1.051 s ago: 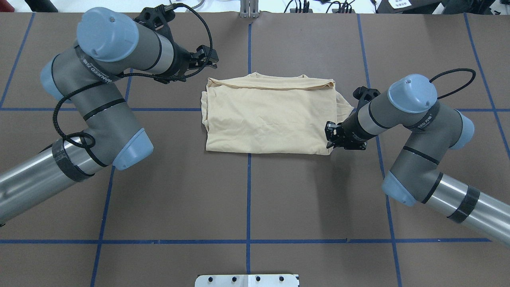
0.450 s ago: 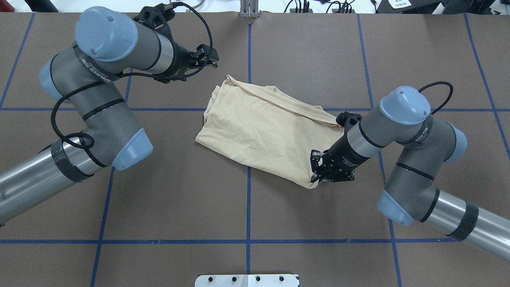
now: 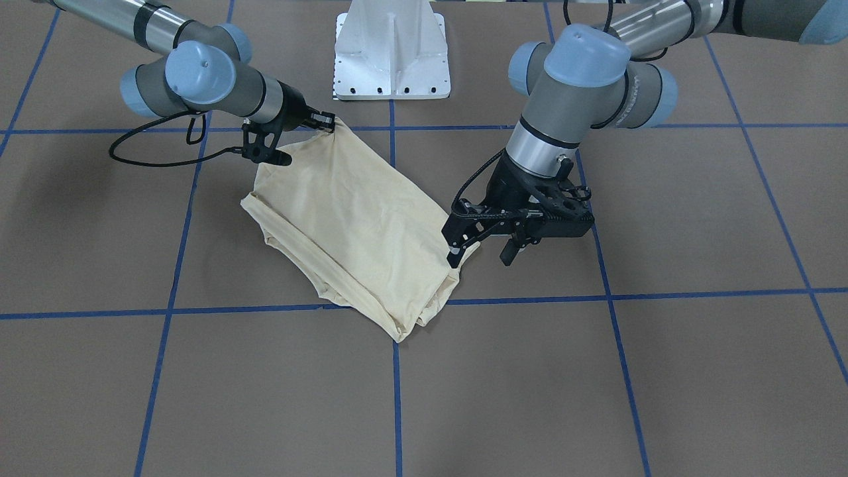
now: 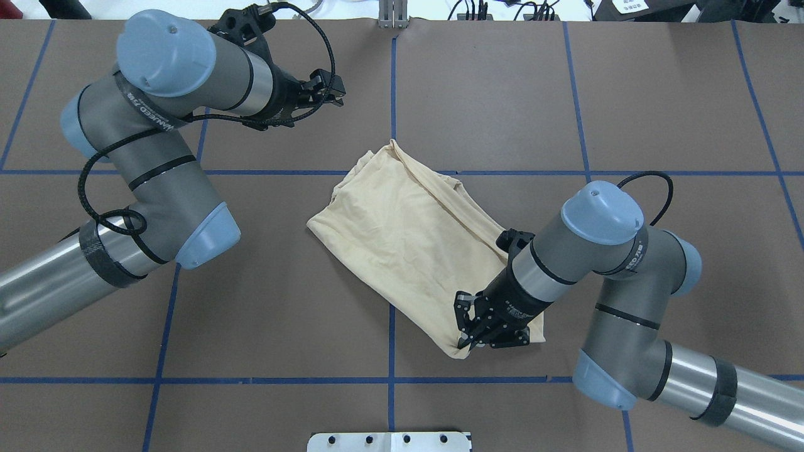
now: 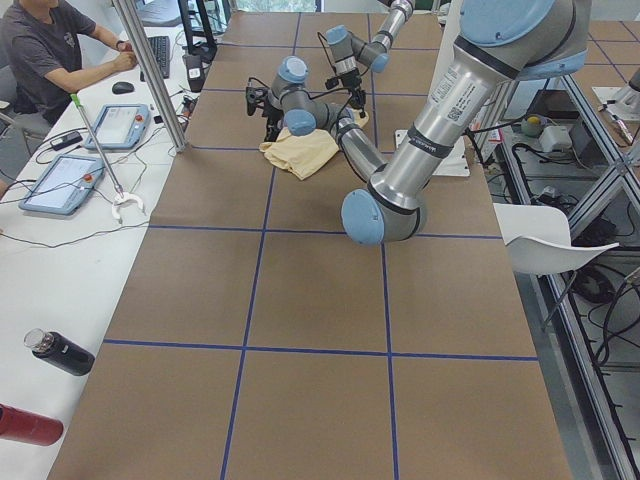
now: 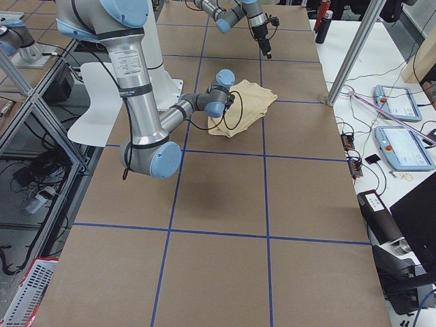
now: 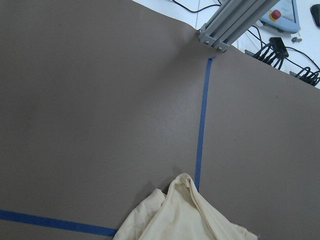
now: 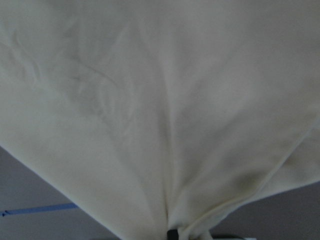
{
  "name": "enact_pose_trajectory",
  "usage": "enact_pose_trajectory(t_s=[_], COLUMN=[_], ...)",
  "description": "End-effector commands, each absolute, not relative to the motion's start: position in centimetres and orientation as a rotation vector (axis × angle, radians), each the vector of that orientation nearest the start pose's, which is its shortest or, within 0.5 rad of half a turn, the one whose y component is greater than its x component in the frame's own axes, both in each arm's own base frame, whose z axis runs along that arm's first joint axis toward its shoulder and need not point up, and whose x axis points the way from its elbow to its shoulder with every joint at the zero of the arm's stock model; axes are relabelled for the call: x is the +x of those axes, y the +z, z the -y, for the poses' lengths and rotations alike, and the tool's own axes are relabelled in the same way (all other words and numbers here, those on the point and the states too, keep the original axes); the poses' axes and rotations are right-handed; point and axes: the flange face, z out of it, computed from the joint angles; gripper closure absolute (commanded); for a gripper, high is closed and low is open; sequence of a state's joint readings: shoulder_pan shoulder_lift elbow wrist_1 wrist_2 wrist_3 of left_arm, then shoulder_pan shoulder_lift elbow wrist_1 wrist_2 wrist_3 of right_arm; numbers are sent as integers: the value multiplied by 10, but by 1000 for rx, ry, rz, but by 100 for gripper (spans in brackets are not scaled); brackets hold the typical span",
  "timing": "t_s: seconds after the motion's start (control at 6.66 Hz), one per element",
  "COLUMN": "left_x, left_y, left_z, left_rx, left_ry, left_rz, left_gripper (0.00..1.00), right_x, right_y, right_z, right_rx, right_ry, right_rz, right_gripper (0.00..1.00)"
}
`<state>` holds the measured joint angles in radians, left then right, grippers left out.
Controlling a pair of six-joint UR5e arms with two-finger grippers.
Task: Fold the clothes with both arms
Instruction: 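Drag the grasped shirt corner toward the robot with the right gripper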
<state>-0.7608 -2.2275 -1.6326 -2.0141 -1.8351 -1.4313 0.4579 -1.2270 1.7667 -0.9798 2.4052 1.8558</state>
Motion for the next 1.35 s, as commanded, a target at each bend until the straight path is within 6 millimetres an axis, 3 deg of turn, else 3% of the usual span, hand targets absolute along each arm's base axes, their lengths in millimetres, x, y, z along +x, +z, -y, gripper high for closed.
enact_pose_trajectory(t_s=[0.0,0.15,0.3,0.45,0.9,1.05,1.2], left_x=[413,412,412,412,414,429,455], left_y=[194,198,202,201,202,209,218], left_z=[541,541,541,541,539,528,503], left_rx=[295,294,292,293,295,276,238], left_ry=[-391,-393,-395,-394,-384,-362,-319], left_rz=[-1151,-1147,-1143,-1145,-1145,-1140,-1138], left_gripper=[1,1,1,1,1,1,1], right_x=[-521,-526,-526,-524,-506,-493,-470], right_y=[281,278,276,278,279,278,272], right_z=[270,263,261,262,286,309,343], right_rx=[-724,-733,-745,-744,-720,-690,-641], right_ry=[166,157,145,151,185,223,274], right_rz=[1082,1080,1079,1079,1100,1120,1160], right_gripper=[100,100,93,1,0,0,0])
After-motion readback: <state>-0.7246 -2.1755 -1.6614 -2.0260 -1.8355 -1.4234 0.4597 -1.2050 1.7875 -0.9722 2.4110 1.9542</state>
